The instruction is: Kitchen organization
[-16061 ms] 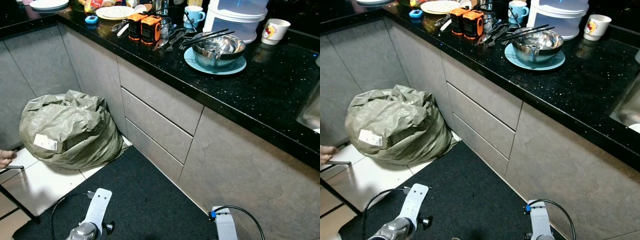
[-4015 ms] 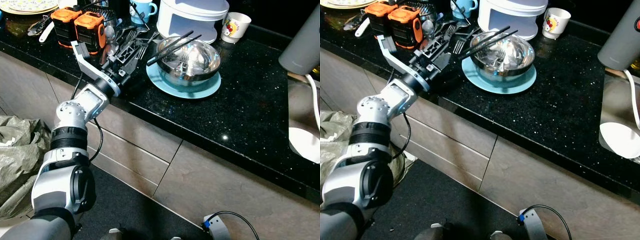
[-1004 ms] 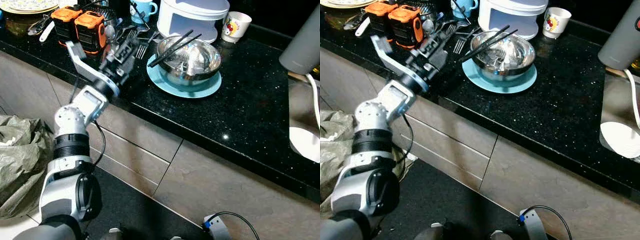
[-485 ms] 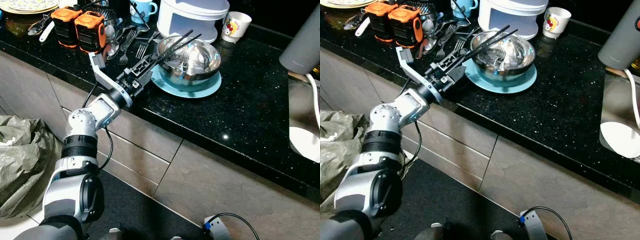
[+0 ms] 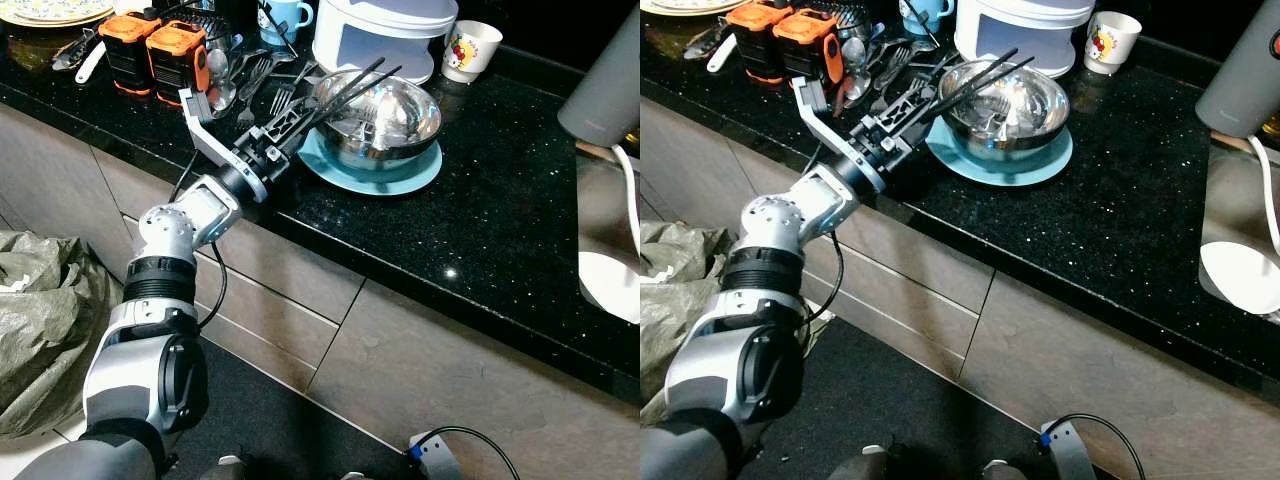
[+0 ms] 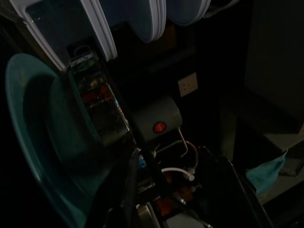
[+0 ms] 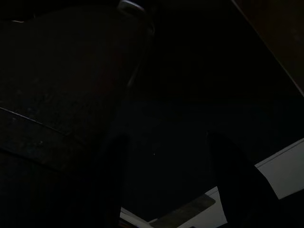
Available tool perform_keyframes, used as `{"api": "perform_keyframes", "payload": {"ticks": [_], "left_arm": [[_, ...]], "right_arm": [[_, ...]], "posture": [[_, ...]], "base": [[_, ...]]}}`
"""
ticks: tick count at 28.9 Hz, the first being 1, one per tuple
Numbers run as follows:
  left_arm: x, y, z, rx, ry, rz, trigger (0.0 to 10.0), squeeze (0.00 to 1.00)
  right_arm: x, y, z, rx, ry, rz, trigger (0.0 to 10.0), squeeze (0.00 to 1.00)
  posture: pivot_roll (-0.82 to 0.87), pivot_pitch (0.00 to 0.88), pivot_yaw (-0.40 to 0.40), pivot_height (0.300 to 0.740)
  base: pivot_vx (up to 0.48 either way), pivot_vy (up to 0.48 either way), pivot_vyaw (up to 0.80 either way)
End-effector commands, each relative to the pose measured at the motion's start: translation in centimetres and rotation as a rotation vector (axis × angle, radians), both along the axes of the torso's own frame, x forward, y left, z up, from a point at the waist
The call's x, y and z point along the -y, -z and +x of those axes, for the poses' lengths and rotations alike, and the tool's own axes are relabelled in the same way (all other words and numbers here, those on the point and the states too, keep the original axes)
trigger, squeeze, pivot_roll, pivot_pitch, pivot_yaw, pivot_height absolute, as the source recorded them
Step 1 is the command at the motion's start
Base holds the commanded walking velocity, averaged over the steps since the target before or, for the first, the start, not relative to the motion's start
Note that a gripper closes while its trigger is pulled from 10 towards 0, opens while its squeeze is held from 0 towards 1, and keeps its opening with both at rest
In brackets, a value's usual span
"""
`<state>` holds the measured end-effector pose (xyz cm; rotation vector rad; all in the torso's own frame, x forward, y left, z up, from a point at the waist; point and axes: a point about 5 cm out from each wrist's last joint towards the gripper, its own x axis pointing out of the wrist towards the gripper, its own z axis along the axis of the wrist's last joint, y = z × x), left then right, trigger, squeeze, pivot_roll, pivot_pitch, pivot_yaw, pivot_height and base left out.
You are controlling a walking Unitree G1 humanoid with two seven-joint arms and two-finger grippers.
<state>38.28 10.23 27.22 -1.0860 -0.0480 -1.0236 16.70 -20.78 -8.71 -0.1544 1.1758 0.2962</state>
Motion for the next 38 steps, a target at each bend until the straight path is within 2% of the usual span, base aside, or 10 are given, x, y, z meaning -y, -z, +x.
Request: {"api": "perform_keyframes", "payload": {"ticks": [1, 26, 33, 38], "left_arm": [[0.2, -0.1, 0.1, 0.003, 0.014, 0.006, 0.0, 0.00], [0.0, 0.3, 0.3, -0.003, 0.005, -0.014, 0.0, 0.00], [-0.6, -1.4, 0.2, 0.051, -0.016, -0.051, 0.0, 0.00], [-1.3, -3.8, -0.4, 0.135, -0.023, -0.081, 0.0, 0.00]], "right_arm": [[0.6, 0.3, -1.0, -0.023, 0.022, -0.011, 10.0, 0.00], [0.7, 0.3, -0.9, -0.018, 0.019, -0.016, 10.0, 0.00], [0.7, 0.2, -0.9, -0.015, 0.018, -0.017, 10.0, 0.00], [0.6, 0.2, -0.8, -0.012, 0.020, -0.015, 10.0, 0.00]], "posture": [[0.00, 0.229, -0.054, 0.740], [0.00, 0.232, -0.057, 0.740], [0.00, 0.231, -0.056, 0.740], [0.00, 0.230, -0.055, 0.740]], "base": [[0.000, 0.000, 0.00], [0.000, 0.000, 0.00], [0.000, 0.000, 0.00], [0.000, 0.000, 0.00]]}}
